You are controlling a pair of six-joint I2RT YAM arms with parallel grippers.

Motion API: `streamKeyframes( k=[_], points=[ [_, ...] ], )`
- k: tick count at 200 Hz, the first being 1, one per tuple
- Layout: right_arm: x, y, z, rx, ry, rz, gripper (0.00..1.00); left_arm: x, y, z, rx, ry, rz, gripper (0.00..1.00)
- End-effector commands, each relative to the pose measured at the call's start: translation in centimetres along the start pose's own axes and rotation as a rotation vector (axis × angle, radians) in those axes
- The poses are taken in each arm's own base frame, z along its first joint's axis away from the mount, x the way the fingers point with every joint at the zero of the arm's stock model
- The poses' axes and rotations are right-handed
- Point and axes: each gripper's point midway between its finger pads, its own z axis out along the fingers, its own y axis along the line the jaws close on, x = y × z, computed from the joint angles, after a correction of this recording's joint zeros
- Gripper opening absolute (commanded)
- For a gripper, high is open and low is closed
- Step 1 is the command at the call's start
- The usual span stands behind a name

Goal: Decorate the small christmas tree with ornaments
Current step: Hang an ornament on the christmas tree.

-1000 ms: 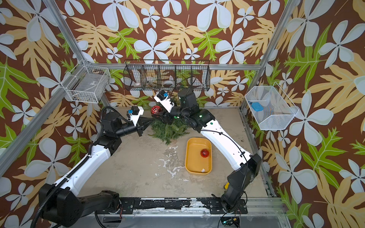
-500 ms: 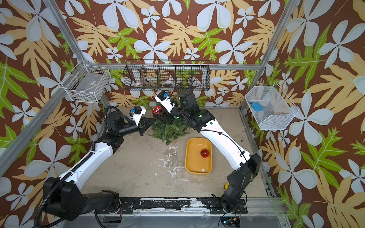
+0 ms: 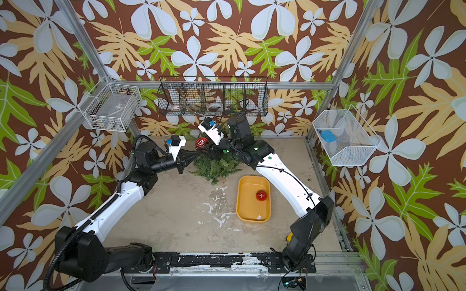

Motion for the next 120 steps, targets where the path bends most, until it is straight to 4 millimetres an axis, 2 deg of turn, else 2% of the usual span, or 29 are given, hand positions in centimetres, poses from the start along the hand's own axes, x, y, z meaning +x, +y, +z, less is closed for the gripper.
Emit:
streamKeyframes(
  k=[1,51,120],
  points=[
    [-0.6,-0.1,-0.3,0.009,-0.018,-0.015,0.42,-0.4,-0.1,0.1,0.02,-0.016,0.001,0.0],
    [-1.0,-0.1,-0.3,0.01,-0.028,-0.021,0.42,-0.1,0.2,0.3,0.018,-0.005,-0.006,0.0],
    [-1.6,0.6,0.5,-0.028,-0.027,-0.026,0.42,-1.4,0.6,-0.8,-0.037,-0.052,0.022,0.0]
  ],
)
